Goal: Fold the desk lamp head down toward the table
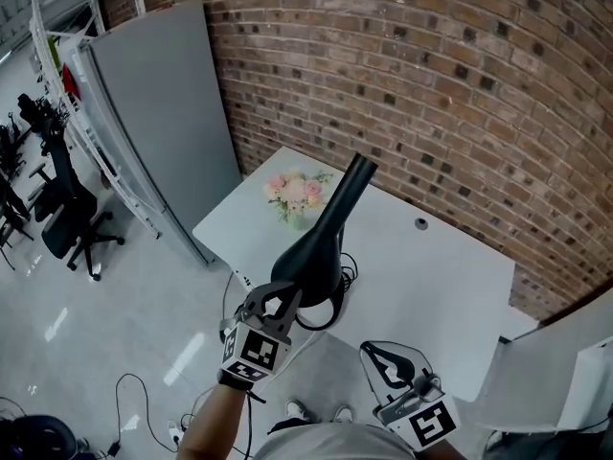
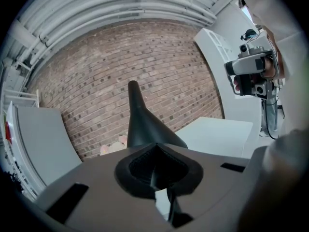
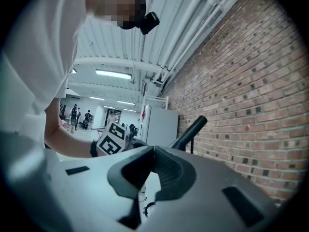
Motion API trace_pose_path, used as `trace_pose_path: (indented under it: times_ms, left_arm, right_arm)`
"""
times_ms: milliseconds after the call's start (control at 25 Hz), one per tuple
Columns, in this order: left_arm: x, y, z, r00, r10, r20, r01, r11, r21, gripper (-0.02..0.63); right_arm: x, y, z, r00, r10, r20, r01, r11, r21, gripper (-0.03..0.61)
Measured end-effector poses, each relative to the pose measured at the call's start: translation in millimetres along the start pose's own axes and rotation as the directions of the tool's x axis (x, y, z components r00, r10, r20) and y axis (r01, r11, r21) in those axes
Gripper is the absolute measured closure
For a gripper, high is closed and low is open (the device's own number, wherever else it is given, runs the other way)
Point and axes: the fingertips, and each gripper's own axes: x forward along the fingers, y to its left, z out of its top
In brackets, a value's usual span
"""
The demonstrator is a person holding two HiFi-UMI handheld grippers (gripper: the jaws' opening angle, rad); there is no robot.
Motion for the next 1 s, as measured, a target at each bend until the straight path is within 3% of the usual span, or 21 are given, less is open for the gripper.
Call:
trace_pose_path:
  times_ms: [640,840,1000]
  left_arm:
    - [24,-7,-11,0.999,-0.038,0.013,0.039,0.999,-0.027,0.606]
    - [18,-3,-4,0.999,0.001,0.043,0.002,0.998,-0.061,0.606]
    - [4,1,8,0.994,0.049,0.094,-0.036,0.99,-0.14,0.606]
  right_arm:
    - [-12,-11,-8,0.995,-0.094,-0.034,0.094,0.996,0.011,0.56]
    - [-13,-15,-5,0.995,-0.095,-0.025,0.095,0.995,0.021,0.56]
    - [-11,-16,-4,0.996,-0.089,-0.01,0.089,0.996,0.018,0.559]
